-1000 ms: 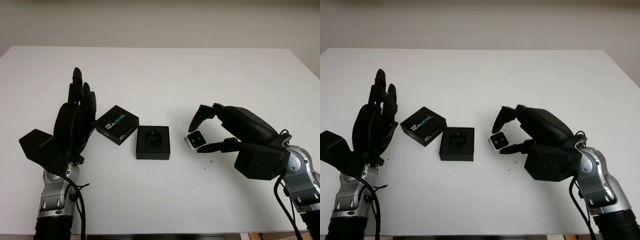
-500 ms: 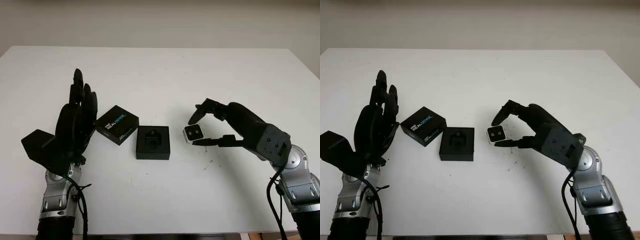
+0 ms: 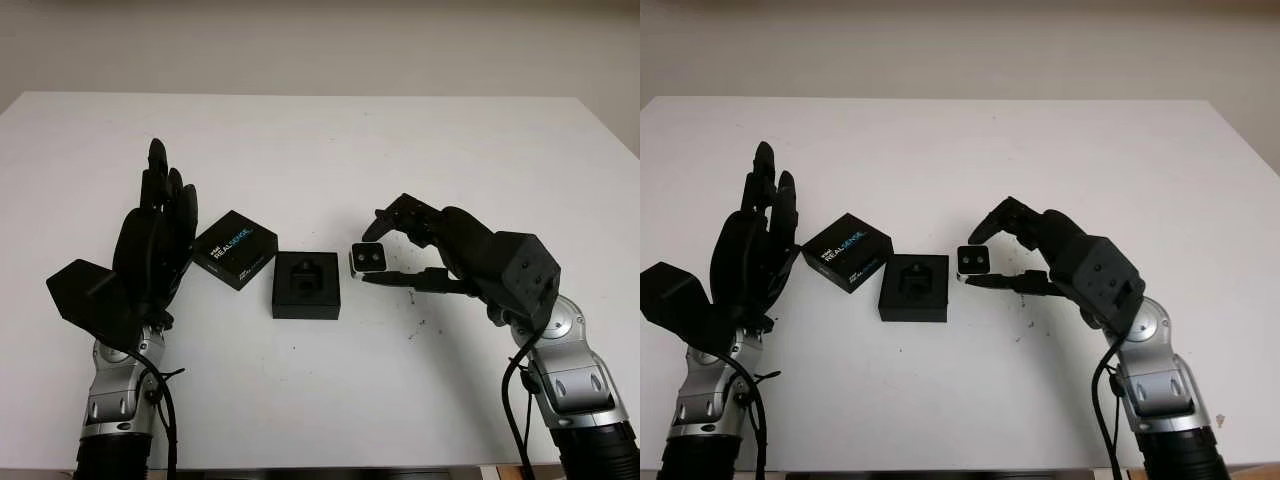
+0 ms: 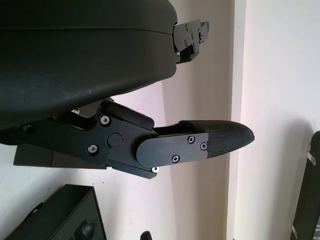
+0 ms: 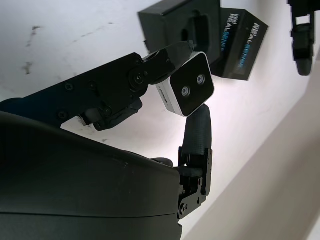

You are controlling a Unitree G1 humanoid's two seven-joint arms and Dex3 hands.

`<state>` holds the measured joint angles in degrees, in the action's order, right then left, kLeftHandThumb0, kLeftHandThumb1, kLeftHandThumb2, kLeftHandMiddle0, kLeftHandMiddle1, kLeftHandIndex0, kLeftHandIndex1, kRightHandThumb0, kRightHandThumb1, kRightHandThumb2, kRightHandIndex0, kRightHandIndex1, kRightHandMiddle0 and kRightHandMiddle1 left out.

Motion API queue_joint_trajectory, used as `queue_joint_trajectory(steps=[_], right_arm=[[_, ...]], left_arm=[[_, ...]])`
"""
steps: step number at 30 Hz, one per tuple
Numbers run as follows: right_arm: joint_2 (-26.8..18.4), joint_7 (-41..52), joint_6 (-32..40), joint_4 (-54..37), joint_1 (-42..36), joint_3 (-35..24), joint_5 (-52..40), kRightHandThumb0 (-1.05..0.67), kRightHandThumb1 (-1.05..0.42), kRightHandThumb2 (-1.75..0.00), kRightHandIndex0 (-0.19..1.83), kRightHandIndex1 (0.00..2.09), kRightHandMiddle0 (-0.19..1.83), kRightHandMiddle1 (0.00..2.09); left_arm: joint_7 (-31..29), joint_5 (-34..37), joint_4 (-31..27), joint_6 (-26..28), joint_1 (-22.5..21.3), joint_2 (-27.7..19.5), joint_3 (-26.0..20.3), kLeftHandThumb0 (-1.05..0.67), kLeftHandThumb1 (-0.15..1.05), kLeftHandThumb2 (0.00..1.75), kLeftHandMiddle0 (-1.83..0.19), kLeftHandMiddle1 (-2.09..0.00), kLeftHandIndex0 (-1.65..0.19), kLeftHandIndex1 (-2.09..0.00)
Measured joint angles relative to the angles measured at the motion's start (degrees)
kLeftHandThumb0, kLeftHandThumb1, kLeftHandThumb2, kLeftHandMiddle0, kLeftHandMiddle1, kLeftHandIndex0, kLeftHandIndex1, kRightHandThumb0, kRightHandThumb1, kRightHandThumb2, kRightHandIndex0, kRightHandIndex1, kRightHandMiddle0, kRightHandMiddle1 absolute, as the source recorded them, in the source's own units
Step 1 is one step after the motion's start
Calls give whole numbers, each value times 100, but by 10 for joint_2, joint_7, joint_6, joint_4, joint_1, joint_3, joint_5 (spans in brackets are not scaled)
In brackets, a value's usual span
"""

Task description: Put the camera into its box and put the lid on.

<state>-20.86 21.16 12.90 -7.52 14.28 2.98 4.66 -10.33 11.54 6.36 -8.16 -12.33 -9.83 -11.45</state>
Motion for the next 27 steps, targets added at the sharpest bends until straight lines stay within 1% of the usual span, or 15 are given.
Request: queue_joint_trajectory(steps=[9,13,17,21,27], right_arm=[[63,-39,0,-1,0,11,-12,-45,-100,-6,25,10,22,188],[84,-51,1,-2,-4,14,-18,-44,-101,-6,25,10,19,188],[105,-68,20,-11,-13,23,-20,-44,-101,-6,25,10,18,189],[117,-79,43,-19,-21,26,-24,-42,-101,-5,26,10,18,191],[125,-84,62,-23,-23,33,-28,-43,-101,-5,26,10,17,194]], left_arm=[[0,0,0,-3,0,3,0,-72,105,52,19,0,19,0],[1,0,0,-3,0,3,0,-72,105,53,19,0,19,0],[1,0,0,-3,1,3,0,-72,105,53,19,0,19,0],[2,0,0,-3,3,3,0,-72,105,53,19,0,19,0],[2,0,0,-3,5,3,0,-72,105,53,19,0,19,0]])
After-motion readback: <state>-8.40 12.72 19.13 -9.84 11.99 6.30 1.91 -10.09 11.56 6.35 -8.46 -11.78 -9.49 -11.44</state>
